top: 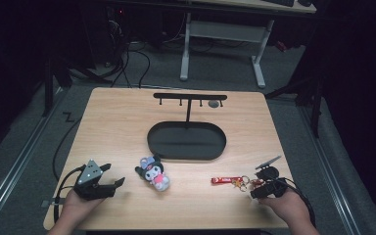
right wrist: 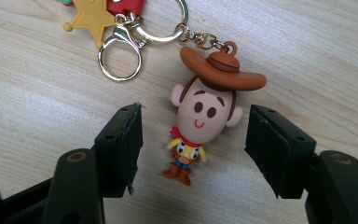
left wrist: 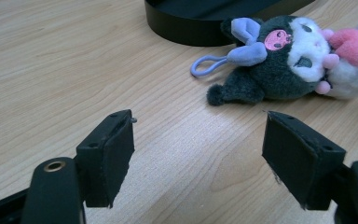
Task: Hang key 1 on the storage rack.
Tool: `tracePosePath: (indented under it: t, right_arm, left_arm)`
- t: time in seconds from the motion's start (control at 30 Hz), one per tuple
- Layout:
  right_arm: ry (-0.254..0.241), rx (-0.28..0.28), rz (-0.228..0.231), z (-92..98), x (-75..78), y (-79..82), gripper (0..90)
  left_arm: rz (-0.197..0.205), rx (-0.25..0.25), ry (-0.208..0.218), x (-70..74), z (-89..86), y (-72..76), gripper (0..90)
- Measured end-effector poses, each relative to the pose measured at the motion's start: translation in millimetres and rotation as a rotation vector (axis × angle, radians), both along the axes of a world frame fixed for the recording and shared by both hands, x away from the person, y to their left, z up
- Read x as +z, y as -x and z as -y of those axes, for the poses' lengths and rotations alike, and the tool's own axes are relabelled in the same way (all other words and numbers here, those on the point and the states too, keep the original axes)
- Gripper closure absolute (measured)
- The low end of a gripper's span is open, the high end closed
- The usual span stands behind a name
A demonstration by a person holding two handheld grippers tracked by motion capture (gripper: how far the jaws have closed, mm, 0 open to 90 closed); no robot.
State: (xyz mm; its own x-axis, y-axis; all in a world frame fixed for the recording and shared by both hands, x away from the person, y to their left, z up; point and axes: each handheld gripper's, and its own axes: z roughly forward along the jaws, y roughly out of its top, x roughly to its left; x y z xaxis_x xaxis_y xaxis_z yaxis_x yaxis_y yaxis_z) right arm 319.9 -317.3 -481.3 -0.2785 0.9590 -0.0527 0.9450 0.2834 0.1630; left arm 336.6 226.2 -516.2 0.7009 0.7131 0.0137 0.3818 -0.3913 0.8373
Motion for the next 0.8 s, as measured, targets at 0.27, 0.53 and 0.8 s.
tracePosePath:
  t: [0.27, 0.53, 0.8]
  right_arm:
    - [0.012, -0.003, -0.009, -1.8, -4.6, -6.7, 42.1]
    - [-0.004, -0.008, -0.045, -0.4, -7.3, -11.6, 46.3]
    - [-0.027, -0.016, -0.039, 2.1, -7.4, -13.8, 51.3]
  left_arm:
    - [-0.001, -0.001, -0.002, 0.0, -0.3, -0.2, 25.1]
    - [-0.001, -0.002, -0.003, 0.0, -0.4, -0.3, 25.2]
    - [-0.001, -0.006, -0.008, -0.1, 0.5, -0.2, 25.2]
